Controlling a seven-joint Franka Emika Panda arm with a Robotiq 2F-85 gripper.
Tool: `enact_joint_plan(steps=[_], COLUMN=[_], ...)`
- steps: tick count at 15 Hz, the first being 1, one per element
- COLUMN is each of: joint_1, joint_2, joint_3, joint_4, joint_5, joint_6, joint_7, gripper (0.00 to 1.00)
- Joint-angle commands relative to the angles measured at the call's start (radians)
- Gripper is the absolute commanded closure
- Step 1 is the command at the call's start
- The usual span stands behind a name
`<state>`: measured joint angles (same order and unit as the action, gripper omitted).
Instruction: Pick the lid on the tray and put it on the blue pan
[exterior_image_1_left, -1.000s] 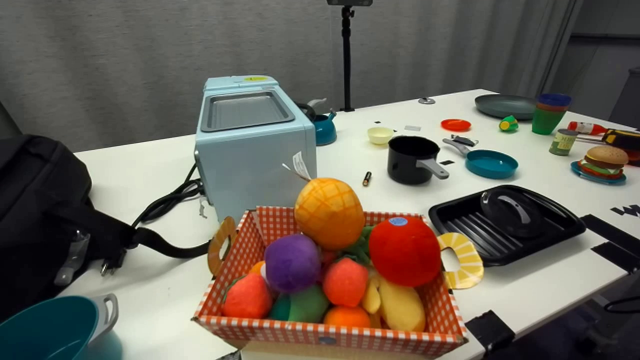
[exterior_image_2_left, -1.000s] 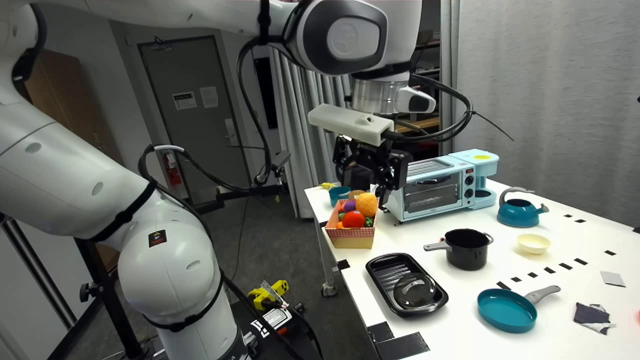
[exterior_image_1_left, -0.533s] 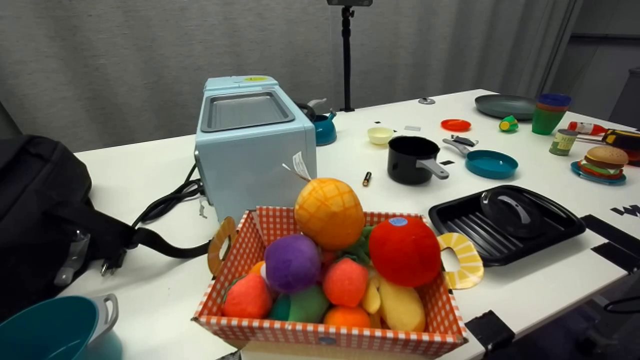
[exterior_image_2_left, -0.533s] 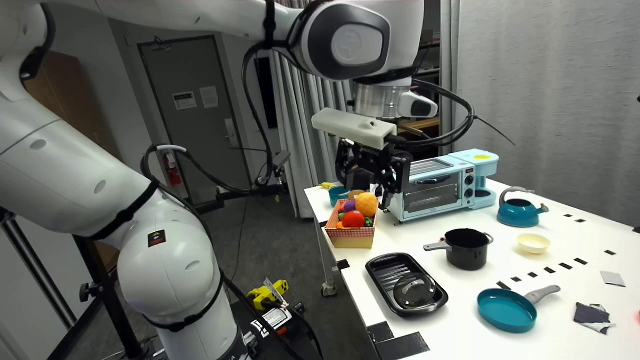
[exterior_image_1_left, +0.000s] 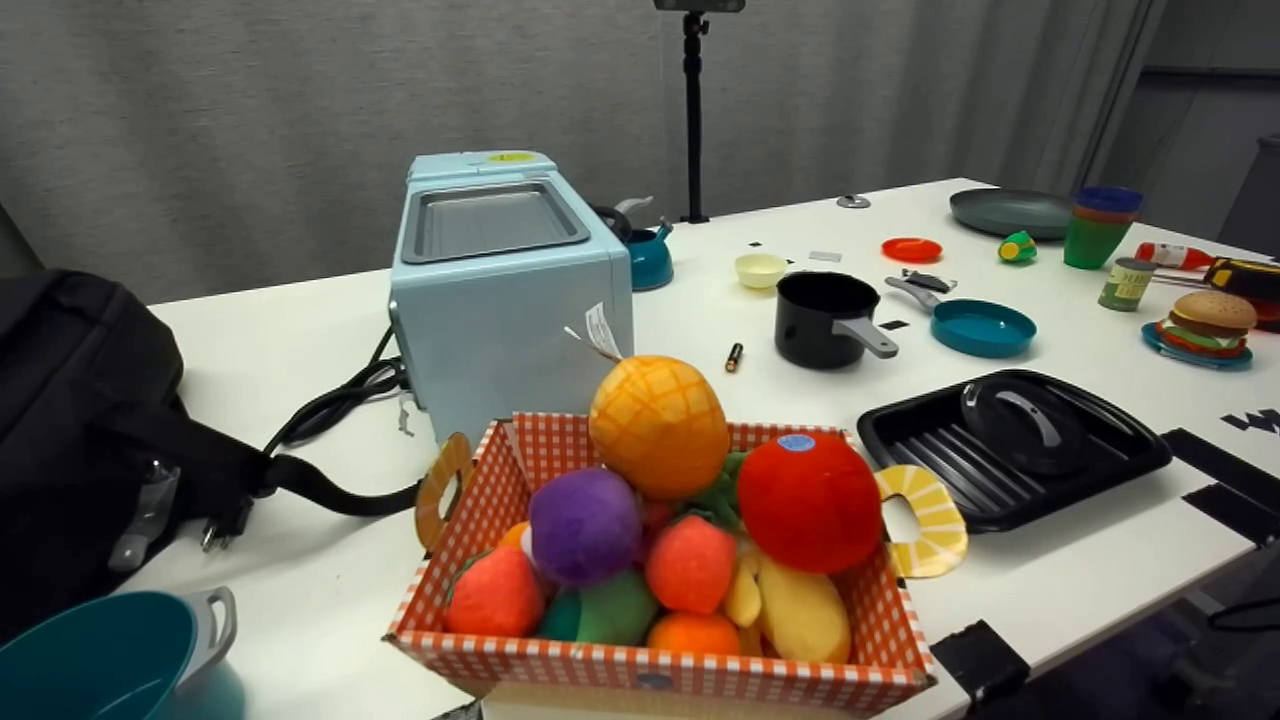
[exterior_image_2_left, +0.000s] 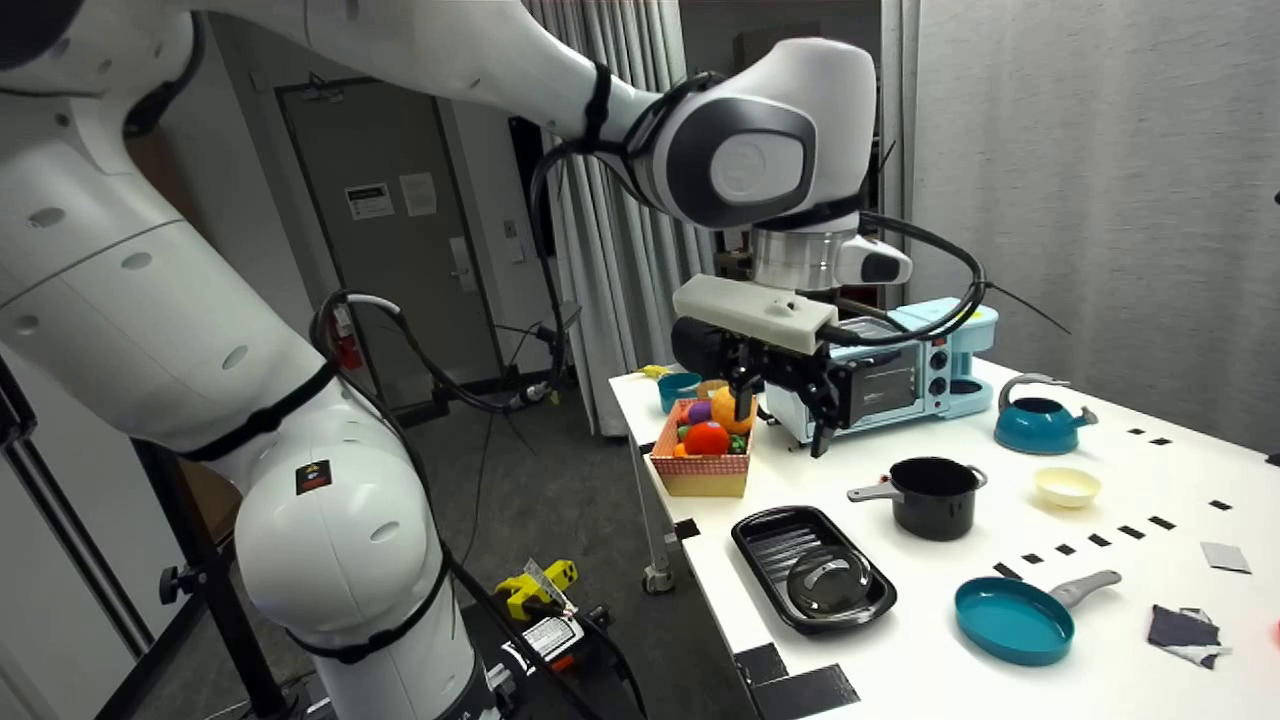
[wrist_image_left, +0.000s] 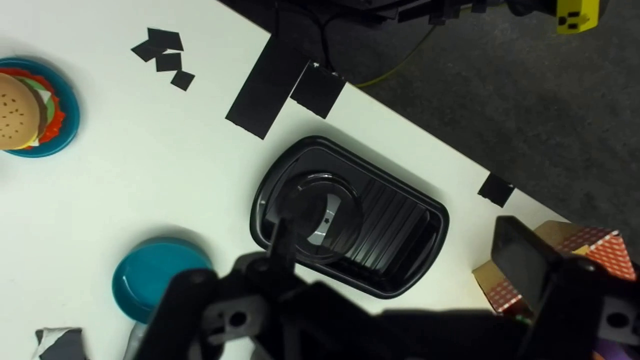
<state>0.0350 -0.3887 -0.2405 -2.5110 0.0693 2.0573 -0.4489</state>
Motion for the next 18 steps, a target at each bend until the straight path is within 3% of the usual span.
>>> enact_joint_plan(steps=[1,7,14,17,18], joint_1=[-0.027,-0.025,-0.019,-0.019,-0.033], joint_2=[0.082,0.232,0.422,0.489,0.443], joint_3=[0.025,0.056,0.139,0.176,0.179], joint_4=[-0.031,-0.064,-0.058,-0.044,-0.062], joint_5=[-0.018,-0.021,-0.033,-0.058,-0.031], joint_6=[0.11,0.293,0.531,0.592,0.553], joint_7=[-0.014,-0.006,0.039,0.075,0.046], gripper=[0.0,0.0,0.0,0.0,0.0])
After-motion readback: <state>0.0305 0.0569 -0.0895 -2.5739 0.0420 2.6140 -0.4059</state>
